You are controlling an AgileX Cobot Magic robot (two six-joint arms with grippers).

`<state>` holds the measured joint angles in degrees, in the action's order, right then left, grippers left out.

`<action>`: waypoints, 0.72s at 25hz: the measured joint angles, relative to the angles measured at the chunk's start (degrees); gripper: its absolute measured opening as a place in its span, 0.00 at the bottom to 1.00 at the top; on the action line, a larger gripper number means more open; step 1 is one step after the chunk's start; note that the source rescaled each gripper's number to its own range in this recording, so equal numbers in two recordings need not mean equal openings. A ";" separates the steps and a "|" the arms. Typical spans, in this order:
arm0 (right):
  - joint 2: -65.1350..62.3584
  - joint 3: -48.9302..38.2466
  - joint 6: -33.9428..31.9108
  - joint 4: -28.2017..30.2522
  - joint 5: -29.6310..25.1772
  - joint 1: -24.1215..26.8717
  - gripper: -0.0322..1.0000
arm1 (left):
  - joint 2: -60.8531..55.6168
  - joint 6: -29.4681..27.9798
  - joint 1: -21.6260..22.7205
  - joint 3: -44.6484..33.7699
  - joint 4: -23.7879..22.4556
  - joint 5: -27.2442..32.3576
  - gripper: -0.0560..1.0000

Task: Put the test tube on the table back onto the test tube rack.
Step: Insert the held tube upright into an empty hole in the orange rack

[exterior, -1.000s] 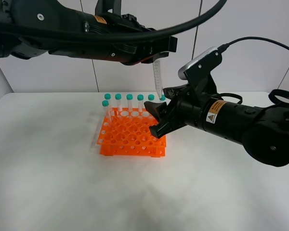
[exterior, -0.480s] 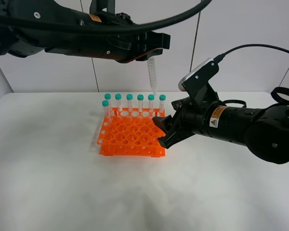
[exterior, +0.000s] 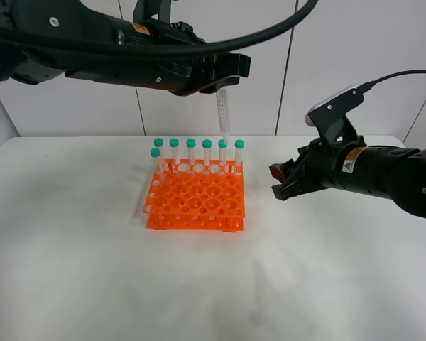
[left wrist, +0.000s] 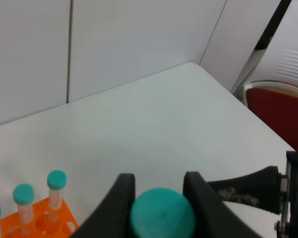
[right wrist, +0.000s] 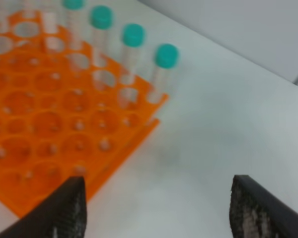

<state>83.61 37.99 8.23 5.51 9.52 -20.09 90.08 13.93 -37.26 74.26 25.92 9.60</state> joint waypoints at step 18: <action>0.05 8.79 -6.28 -1.46 -21.90 22.62 0.60 | 0.00 0.05 0.00 0.00 0.00 0.69 0.05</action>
<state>83.65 46.79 1.95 4.06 -12.38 2.53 90.08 13.98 -37.26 74.26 25.92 10.30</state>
